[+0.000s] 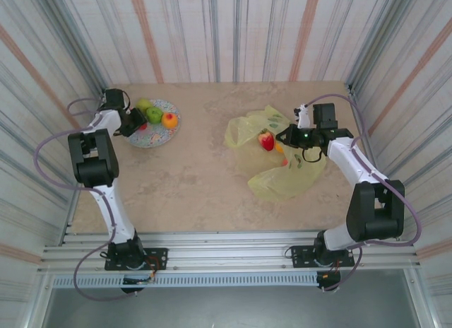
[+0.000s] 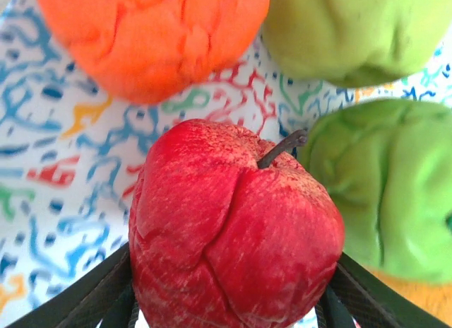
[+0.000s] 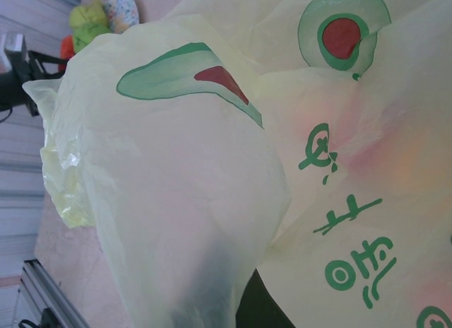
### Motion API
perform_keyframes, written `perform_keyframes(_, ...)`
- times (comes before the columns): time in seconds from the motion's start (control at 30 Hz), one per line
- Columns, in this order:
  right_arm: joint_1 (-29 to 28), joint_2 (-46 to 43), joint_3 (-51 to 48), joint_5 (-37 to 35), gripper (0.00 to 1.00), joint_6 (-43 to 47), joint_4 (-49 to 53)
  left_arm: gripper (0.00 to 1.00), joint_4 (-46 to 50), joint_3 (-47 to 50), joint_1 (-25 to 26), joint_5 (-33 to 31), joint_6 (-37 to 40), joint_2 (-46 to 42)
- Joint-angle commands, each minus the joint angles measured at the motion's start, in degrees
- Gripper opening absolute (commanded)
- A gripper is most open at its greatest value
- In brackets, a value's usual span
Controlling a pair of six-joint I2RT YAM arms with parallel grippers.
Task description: Place the fruits into the plastic bag
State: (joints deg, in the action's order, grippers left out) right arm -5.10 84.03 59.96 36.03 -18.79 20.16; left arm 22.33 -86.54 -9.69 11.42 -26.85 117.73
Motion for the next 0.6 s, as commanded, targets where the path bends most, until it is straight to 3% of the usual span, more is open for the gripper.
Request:
perform_keyframes(0.0, 0.4, 0.3, -0.6, 0.8, 0.0, 1.5, -0.6, 0.59, -3.4, 5.6, 0.0, 1.4, -2.0, -9.4)
perform_keyframes(0.13, 0.4, 0.3, -0.7, 1.0, 0.0, 1.3, -0.6, 0.58, -7.2, 14.8, 1.7, 0.9, -2.9, -19.2)
perform_keyframes(0.3, 0.4, 0.5, -0.6, 1.1, 0.0, 1.3, -0.6, 0.58, -8.8, 24.5, 7.6, -0.7, -1.9, -32.9)
perform_keyframes(0.4, 0.4, 0.5, -0.5, 1.1, 0.0, 1.3, -0.5, 0.58, -8.0, 29.0, 14.9, -2.3, -0.4, -40.6)
perform_keyframes(0.57, 0.5, 1.4, -0.1, 1.5, 0.0, 0.9, -0.6, 0.58, -12.3, 36.2, 32.0, -3.5, 0.4, -48.6)
